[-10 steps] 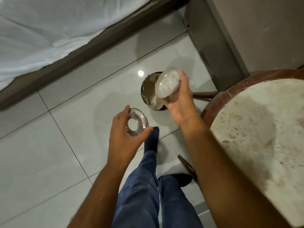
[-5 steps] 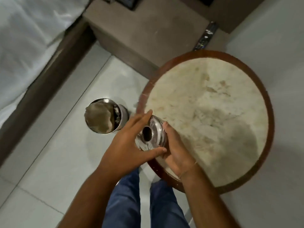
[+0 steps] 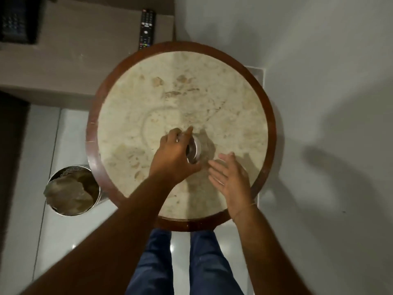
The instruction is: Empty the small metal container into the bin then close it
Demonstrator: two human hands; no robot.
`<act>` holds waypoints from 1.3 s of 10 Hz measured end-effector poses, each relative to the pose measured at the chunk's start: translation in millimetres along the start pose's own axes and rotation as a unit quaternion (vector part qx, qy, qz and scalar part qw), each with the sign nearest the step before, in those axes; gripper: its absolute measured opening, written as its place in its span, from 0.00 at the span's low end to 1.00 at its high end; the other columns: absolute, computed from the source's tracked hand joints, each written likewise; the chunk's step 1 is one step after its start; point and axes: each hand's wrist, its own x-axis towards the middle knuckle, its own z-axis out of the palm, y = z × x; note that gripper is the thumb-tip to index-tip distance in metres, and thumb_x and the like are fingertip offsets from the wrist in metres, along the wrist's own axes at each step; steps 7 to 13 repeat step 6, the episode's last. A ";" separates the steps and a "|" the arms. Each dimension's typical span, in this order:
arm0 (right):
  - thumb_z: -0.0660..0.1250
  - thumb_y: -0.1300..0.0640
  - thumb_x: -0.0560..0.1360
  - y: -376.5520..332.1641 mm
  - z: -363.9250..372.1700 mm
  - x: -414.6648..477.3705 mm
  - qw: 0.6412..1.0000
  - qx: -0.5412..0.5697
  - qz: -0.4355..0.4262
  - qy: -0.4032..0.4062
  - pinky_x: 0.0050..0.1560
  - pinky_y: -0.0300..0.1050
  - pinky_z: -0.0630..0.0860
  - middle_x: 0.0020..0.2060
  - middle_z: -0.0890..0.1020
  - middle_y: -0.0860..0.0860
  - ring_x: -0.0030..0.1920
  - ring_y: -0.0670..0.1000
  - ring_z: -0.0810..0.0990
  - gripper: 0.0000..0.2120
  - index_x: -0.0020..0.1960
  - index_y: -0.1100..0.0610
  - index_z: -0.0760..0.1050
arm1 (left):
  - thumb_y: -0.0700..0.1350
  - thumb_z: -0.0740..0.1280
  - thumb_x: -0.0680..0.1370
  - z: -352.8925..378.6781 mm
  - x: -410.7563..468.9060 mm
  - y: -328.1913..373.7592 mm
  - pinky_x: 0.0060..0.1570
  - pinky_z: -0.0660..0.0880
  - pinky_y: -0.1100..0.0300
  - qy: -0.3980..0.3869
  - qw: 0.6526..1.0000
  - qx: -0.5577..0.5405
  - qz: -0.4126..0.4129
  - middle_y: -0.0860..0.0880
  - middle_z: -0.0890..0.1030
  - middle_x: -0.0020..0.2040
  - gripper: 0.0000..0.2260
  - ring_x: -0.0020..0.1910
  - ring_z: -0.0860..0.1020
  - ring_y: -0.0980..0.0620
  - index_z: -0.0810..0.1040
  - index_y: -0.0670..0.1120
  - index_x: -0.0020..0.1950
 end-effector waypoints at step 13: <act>0.61 0.53 0.87 11.4 -97.7 -22.1 0.998 0.055 0.007 0.032 0.63 0.48 0.82 0.57 0.90 0.57 0.59 0.53 0.89 0.15 0.65 0.59 0.81 | 0.60 0.80 0.66 36.0 27.9 37.2 0.73 0.68 0.34 0.020 0.983 0.183 -0.008 0.37 0.57 0.84 0.60 0.79 0.62 0.31 0.43 0.56 0.86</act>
